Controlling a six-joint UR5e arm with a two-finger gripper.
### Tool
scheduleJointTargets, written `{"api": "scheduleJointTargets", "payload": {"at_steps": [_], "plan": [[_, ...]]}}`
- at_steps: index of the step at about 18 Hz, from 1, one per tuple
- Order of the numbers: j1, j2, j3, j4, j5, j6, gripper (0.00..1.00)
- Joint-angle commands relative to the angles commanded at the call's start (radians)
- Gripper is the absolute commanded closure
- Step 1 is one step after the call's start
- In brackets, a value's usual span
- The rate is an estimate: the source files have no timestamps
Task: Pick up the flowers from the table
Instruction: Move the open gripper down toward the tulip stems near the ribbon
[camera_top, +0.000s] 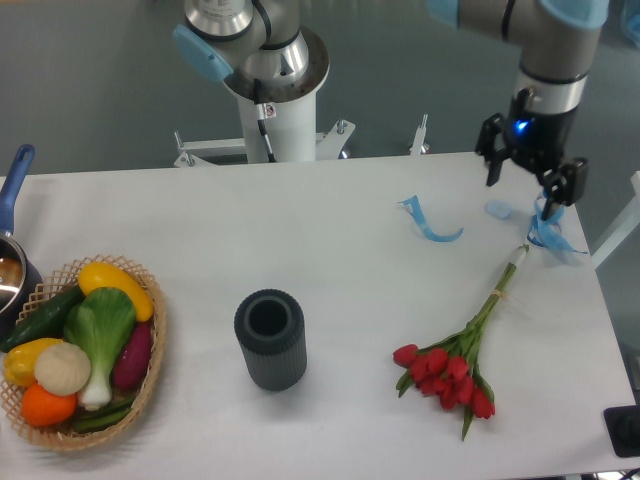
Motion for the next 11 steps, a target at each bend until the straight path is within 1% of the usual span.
{"api": "scheduleJointTargets", "payload": {"at_steps": [3, 5, 8, 9, 10, 11], "plan": [[-0.029, -0.054, 0.008, 0.002, 0.0, -0.094, 0.0], [-0.058, -0.101, 0.027, 0.002, 0.002, -0.134, 0.0], [-0.087, -0.156, 0.058, 0.017, 0.003, -0.206, 0.0], [-0.094, -0.172, 0.063, 0.028, 0.003, -0.235, 0.0], [-0.095, -0.186, 0.063, 0.058, 0.002, -0.256, 0.0], [-0.101, -0.195, 0.061, 0.104, 0.003, -0.267, 0.0]]}}
